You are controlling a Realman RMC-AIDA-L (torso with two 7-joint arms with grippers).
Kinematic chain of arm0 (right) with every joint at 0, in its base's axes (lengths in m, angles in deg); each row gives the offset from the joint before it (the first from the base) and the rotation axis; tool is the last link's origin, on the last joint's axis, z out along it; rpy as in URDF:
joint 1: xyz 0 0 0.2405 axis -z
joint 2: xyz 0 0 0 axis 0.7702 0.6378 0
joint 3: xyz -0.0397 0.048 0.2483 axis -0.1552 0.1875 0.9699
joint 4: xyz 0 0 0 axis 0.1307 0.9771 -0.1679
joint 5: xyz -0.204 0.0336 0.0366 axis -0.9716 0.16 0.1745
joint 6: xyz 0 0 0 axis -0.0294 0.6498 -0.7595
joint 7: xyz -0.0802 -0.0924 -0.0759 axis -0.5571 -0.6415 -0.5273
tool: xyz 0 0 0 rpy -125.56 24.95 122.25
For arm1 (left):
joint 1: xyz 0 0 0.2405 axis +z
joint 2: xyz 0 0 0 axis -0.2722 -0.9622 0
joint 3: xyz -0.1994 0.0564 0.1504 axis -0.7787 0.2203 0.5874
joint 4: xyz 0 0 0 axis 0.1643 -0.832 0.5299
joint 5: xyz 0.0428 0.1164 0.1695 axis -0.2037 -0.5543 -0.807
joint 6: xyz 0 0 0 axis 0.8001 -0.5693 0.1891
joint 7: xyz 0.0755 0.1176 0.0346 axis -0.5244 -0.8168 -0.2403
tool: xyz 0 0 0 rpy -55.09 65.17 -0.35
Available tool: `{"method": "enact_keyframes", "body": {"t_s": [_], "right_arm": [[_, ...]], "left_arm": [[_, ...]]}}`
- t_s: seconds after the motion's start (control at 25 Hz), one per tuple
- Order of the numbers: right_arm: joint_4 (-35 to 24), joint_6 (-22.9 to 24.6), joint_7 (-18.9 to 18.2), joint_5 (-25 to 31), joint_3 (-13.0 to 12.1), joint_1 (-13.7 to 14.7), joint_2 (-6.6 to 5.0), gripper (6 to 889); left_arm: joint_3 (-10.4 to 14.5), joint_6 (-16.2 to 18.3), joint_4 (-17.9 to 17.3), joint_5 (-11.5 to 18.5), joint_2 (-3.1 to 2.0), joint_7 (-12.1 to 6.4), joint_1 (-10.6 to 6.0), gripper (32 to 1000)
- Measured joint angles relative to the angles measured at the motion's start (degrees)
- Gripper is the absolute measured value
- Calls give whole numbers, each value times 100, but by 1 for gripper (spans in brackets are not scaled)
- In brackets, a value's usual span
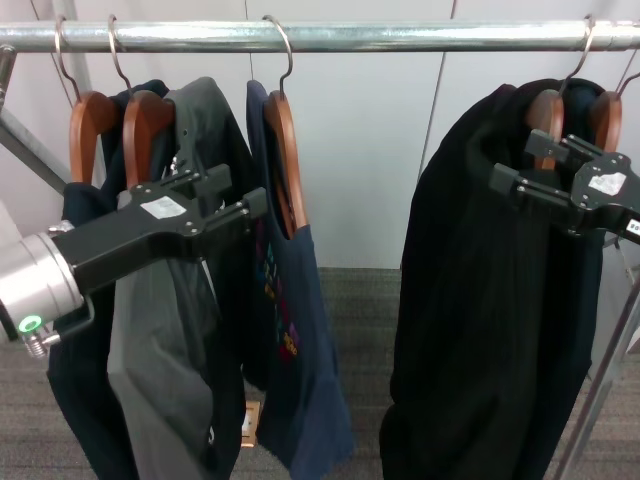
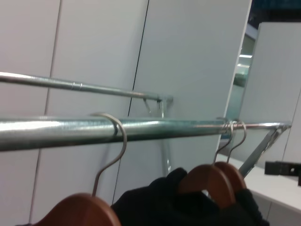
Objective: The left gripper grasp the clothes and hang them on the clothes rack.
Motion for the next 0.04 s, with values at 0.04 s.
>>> {"method": "enact_keyframes", "body": {"t_s": [0.04], "right_arm": [[0,0,0,3,0,0,0,818]], "left_arm": [[-62,-65,10,0,1,-2,1,639]]}}
